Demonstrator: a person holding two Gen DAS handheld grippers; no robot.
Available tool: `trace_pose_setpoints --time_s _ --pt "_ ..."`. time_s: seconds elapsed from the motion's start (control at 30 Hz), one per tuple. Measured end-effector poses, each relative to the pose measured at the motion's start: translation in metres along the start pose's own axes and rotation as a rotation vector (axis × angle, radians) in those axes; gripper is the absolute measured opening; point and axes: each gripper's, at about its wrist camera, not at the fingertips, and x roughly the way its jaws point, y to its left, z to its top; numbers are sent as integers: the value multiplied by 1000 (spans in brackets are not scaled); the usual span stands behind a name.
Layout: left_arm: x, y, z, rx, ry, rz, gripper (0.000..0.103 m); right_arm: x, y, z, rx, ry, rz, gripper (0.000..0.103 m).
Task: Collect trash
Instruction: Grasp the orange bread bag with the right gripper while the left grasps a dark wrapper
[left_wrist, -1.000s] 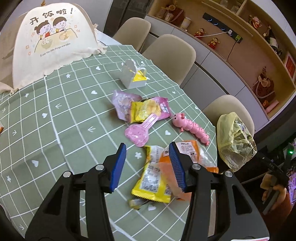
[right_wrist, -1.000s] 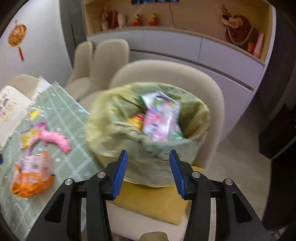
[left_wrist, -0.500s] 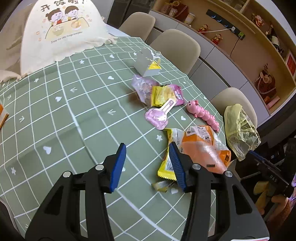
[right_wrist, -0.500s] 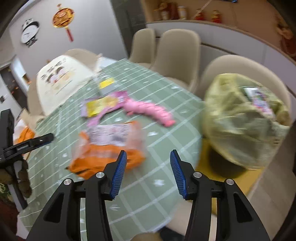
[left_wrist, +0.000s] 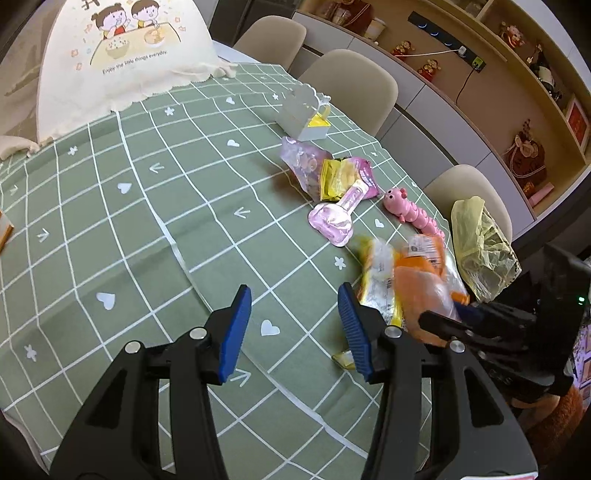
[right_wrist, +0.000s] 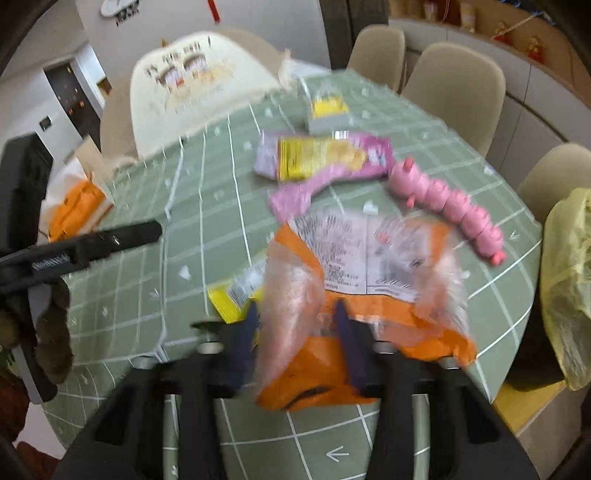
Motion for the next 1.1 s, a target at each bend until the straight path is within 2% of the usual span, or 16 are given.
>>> trace_pose_setpoints --time_s 0.07,0.17,0.27,0.4,0.6,0.73,0.83,1.0,1.1 --pt "4 3 -3 -14 9 -16 46 -9 -4 -1 3 -16 -18 20" --pt "14 0 -9 -18 36 -36 46 -37 -12 1 0 -87 -70 17" --pt "19 -12 -11 22 54 -67 46 -63 -24 2 42 -140 -86 17" --pt "32 -29 -11 75 89 -107 47 -83 -34 3 71 -166 -136 17" --pt "51 -61 -10 162 114 -104 47 -90 -41 -11 85 -158 -220 17" --pt "54 -73 -9 184 111 -90 47 -96 -51 -26 123 -161 -237 17" --pt "48 -74 -12 215 113 -115 47 -99 -58 -34 151 -167 -238 17" --pt "44 -79 -39 352 185 -123 47 -102 -67 -49 192 -172 -225 17" --pt "45 -82 -52 382 226 -164 47 -103 -69 -59 206 -170 -221 17"
